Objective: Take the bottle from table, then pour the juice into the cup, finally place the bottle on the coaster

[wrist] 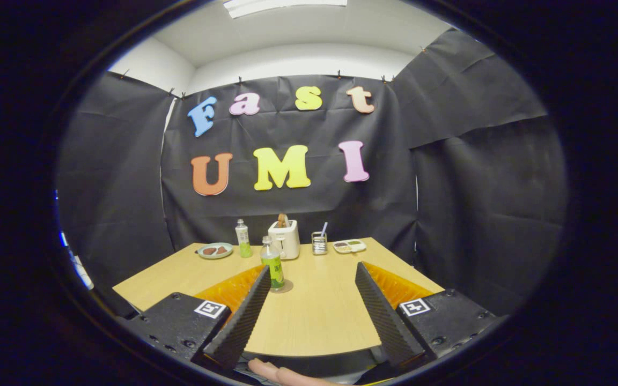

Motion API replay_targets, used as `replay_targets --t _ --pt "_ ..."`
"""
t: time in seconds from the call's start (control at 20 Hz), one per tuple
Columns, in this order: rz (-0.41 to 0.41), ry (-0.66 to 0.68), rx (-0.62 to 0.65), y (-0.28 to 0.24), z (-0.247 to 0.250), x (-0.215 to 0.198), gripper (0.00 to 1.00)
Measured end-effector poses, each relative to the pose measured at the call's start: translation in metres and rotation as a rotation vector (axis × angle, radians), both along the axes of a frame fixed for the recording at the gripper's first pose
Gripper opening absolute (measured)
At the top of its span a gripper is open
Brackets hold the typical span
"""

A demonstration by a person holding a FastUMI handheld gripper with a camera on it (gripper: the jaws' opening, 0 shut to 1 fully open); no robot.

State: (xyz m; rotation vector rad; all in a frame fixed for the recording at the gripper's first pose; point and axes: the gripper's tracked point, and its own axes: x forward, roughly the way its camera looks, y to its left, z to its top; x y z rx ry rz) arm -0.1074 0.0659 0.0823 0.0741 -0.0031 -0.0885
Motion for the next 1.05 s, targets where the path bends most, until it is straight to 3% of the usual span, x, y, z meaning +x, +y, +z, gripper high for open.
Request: replay_targets --t 0.4,1.05 --pt "0.062 0.012 -0.03 0.011 -0.011 0.011 1.0" --pt "0.046 -0.041 -0.072 0.012 -0.007 0.009 1.0"
